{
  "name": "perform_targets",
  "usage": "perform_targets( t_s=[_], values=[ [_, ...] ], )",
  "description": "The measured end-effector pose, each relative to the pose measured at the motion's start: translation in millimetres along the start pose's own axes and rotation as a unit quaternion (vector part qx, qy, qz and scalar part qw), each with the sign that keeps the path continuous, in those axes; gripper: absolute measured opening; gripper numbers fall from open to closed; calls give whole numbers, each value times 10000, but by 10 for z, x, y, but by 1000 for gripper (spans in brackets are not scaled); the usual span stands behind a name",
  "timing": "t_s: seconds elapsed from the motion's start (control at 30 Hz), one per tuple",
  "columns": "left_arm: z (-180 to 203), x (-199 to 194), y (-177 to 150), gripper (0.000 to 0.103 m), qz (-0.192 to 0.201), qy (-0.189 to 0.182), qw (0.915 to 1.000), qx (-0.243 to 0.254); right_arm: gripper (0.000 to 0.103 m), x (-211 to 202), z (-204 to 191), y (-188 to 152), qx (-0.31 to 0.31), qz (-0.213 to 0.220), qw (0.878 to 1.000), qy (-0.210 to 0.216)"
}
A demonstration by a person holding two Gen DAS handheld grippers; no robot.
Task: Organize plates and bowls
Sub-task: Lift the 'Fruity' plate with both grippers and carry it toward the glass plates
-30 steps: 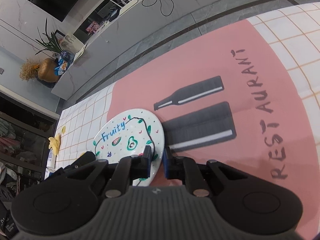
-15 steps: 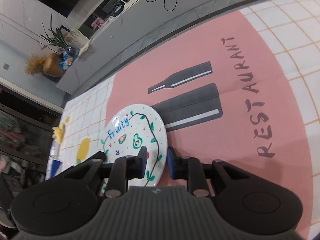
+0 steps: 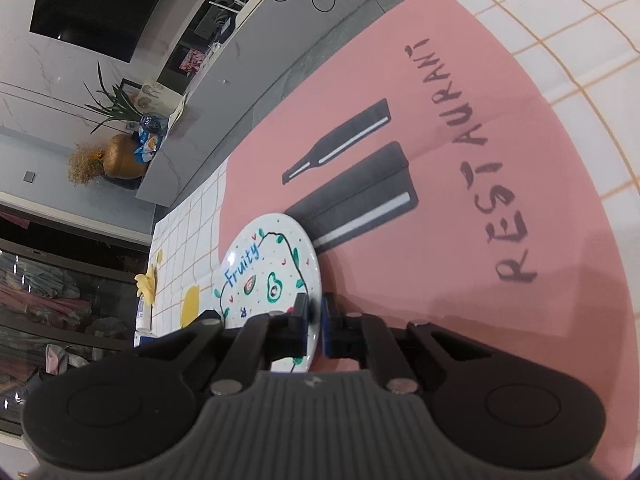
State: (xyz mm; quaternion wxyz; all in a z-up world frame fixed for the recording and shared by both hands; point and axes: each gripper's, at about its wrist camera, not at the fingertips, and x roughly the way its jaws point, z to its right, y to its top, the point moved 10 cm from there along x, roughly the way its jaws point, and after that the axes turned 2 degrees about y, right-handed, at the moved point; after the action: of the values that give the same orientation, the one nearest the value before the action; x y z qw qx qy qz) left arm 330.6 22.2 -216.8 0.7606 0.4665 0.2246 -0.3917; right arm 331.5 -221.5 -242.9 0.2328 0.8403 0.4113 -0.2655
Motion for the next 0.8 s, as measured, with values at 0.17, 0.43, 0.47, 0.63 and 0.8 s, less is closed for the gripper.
perform_targets(
  t_s=[0.17, 0.43, 0.47, 0.63, 0.8],
  values=[
    [92, -198, 19, 15, 22, -139, 9999, -46, 4, -221, -124, -57, 45, 22, 9999, 159],
    [370, -688, -49, 15, 105, -302, 9995, 57, 5, -778, -377, -295, -283, 214, 9991, 250],
    [415, -768, -65, 15, 118, -349, 9993, 40, 5, -860, -389, -341, -310, 233, 9989, 251],
    [693, -1189, -165, 15, 236, -530, 9983, 64, 5, -1307, -429, -580, -257, 318, 9984, 383],
    [1066, -1588, -364, 15, 406, -739, 9961, 263, 5, -1854, -429, -791, -207, 606, 9962, 588]
  ],
)
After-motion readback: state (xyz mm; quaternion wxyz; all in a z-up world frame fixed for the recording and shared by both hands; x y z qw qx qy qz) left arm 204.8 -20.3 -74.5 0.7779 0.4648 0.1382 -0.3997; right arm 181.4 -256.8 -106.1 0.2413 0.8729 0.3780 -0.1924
